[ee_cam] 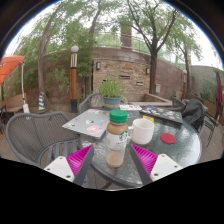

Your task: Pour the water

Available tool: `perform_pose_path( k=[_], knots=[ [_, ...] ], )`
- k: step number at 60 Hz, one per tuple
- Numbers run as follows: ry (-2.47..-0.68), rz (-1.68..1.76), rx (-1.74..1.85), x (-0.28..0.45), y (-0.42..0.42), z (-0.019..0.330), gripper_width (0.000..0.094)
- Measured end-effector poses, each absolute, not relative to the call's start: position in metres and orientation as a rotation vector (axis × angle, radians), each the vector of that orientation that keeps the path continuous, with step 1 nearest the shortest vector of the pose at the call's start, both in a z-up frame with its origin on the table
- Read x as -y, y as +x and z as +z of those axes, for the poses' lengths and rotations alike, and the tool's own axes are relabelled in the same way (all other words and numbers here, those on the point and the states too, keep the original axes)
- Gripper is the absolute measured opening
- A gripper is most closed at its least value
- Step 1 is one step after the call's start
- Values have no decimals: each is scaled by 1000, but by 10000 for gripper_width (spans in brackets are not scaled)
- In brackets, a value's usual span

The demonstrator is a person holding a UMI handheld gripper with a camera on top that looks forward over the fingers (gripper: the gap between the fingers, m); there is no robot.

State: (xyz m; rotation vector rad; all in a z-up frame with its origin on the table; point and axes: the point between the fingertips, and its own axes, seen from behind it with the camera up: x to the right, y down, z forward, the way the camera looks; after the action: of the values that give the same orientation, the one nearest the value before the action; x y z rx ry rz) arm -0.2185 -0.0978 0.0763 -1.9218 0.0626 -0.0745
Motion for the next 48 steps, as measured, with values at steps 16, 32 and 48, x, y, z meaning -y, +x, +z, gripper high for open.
perform_pose_path(
  k=[16, 32, 48],
  knots=[
    [-1821, -96, 55, 32, -208, 65, 425],
    [-1884, 74, 170, 12, -229, 69, 350],
    [-1727, 985, -452, -26, -238, 148, 348]
  ],
)
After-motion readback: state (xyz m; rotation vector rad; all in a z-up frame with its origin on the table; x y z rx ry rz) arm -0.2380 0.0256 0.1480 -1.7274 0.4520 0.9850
